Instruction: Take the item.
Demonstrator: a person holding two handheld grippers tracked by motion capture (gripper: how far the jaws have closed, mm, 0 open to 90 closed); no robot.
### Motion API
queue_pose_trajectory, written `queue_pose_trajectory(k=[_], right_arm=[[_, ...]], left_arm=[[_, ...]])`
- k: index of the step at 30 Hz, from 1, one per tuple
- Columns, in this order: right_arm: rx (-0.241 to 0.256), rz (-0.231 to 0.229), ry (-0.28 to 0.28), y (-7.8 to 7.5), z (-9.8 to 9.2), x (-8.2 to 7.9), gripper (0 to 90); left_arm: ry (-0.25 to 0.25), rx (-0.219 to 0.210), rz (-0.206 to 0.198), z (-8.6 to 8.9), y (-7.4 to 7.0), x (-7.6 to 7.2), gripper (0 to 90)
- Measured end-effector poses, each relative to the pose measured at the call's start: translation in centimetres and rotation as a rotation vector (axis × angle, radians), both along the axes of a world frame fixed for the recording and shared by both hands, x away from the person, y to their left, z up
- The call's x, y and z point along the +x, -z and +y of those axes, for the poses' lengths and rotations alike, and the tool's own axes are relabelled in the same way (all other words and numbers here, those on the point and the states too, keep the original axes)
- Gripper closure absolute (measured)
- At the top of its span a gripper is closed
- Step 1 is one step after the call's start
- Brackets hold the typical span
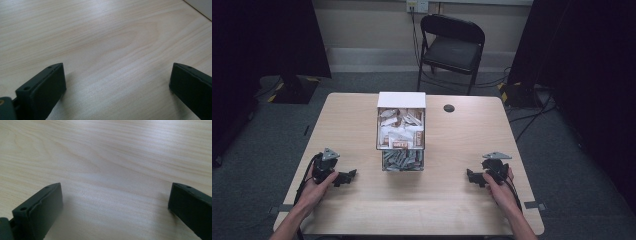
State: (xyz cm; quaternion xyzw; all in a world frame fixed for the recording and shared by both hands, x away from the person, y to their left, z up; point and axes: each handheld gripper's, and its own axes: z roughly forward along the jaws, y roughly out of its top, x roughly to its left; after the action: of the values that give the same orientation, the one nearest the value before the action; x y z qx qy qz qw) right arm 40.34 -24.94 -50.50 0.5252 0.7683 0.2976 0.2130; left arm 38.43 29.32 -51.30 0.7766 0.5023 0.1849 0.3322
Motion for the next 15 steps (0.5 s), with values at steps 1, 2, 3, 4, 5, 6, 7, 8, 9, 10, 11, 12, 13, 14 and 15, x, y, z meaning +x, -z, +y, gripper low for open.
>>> queue_pose_trajectory(k=[1, 2, 3, 4, 5, 6, 7, 8, 9, 10, 11, 12, 13, 14, 15], right_arm=[[0.001, 0.0, -0.002, 0.0, 0.0, 0.0, 0.0], [0.001, 0.0, -0.002, 0.0, 0.0, 0.0, 0.0], [0.001, 0.0, -0.003, 0.0, 0.0, 0.0, 0.0], [0.0, 0.0, -0.003, 0.0, 0.0, 0.0, 0.0], [0.0, 0.0, -0.003, 0.0, 0.0, 0.0, 0.0], [0.0, 0.0, -0.002, 0.0, 0.0, 0.0, 0.0], [0.0, 0.0, -0.002, 0.0, 0.0, 0.0, 0.0], [0.001, 0.0, -0.003, 0.0, 0.0, 0.0, 0.0], [0.0, 0.0, -0.003, 0.0, 0.0, 0.0, 0.0], [0.0, 0.0, -0.003, 0.0, 0.0, 0.0, 0.0], [0.0, 0.0, -0.003, 0.0, 0.0, 0.0, 0.0], [0.0, 0.0, -0.003, 0.0, -0.1, 0.0, 0.0], [0.0, 0.0, -0.002, 0.0, -0.1, -0.1, 0.0], [0.0, 0.001, -0.002, 0.0, -0.1, -0.1, 0.0], [0.0, 0.001, -0.001, 0.0, -0.1, -0.1, 0.0]], left_arm=[[0.003, 0.003, 0.0, 0.0, 0.0, -0.1, 0.6], [0.003, 0.003, 0.0, 0.0, 0.0, -0.1, 1.2], [0.005, 0.006, 0.004, 0.1, -0.1, -0.1, 1.2], [-0.002, 0.008, 0.001, 0.1, -0.1, -0.2, 2.0], [-0.008, 0.001, 0.003, 0.0, -0.2, -0.2, 3.7], [-0.012, -0.007, 0.001, 0.0, -0.2, -0.3, 6.0], [-0.01, 0.003, 0.0, 0.1, -0.4, -0.3, 9.7], [-0.009, -0.005, -0.003, 0.1, -0.5, -0.3, 15.2], [-0.009, -0.003, 0.001, 0.1, -0.5, -0.3, 17.9], [-0.01, -0.004, 0.005, 0.1, -0.6, -0.3, 17.1], [-0.004, -0.002, 0.008, 0.2, -0.6, -0.3, 16.3], [-0.004, -0.004, 0.003, 0.2, -0.8, -0.3, 17.0], [-0.007, -0.015, -0.013, 0.2, -1.1, -0.4, 18.1], [-0.006, -0.036, -0.03, 0.2, -1.3, -0.5, 18.6], [-0.003, -0.049, -0.037, 0.1, -1.5, -0.7, 19.0]])
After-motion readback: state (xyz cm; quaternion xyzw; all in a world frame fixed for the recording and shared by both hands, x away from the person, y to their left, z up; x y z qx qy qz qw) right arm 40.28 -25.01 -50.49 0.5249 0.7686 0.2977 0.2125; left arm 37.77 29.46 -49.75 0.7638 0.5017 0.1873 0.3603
